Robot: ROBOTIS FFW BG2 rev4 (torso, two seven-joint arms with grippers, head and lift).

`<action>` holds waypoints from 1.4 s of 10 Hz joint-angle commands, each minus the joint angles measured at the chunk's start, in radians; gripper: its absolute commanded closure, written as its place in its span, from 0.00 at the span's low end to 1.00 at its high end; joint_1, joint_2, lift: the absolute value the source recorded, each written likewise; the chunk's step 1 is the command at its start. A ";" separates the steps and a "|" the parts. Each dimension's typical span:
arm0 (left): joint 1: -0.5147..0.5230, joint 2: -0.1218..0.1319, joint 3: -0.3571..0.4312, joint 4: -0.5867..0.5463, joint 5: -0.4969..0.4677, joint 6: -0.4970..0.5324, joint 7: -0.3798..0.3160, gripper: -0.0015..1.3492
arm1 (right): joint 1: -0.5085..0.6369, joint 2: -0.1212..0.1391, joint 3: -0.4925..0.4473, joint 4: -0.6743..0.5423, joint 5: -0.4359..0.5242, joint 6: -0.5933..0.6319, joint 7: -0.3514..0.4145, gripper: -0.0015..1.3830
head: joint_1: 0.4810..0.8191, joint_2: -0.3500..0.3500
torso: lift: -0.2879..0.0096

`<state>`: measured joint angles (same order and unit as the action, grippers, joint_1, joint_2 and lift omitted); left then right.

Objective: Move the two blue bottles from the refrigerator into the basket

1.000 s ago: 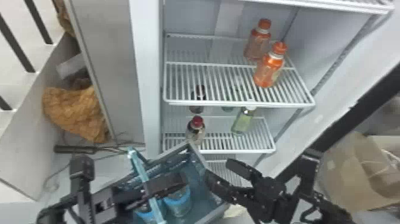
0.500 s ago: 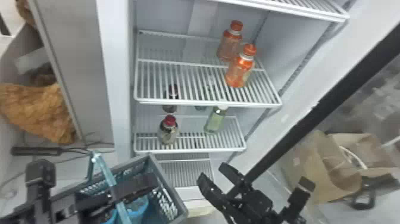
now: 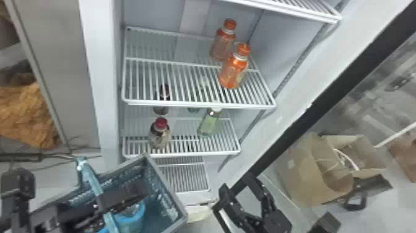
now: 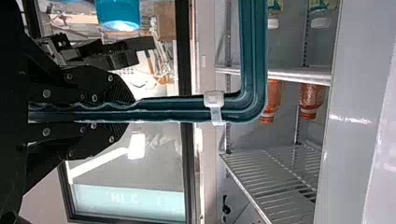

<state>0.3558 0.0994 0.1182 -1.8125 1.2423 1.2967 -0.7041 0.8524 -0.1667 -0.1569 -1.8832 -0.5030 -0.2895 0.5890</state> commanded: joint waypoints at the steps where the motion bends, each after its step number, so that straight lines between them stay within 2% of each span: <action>1: 0.002 -0.001 0.001 0.000 0.000 0.002 0.000 0.89 | 0.038 0.007 -0.013 0.019 0.012 -0.071 -0.009 0.16 | 0.63 0.00 | 0.93; 4: 0.010 -0.001 0.005 0.000 0.000 0.002 0.000 0.89 | 0.122 0.026 -0.072 -0.025 0.044 -0.118 -0.026 0.16 | 0.63 0.00 | 0.93; 8: 0.017 -0.001 0.009 0.000 0.002 0.002 0.000 0.89 | 0.205 0.075 -0.146 -0.116 0.092 -0.125 -0.051 0.16 | 0.63 0.00 | 0.93; 14: 0.015 -0.003 0.009 0.000 0.002 0.002 0.000 0.89 | 0.208 0.081 -0.158 -0.118 0.118 -0.118 -0.051 0.16 | 0.63 0.00 | 0.93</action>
<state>0.3705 0.0966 0.1277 -1.8125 1.2446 1.2983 -0.7041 1.0602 -0.0857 -0.3150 -2.0023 -0.3855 -0.4089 0.5384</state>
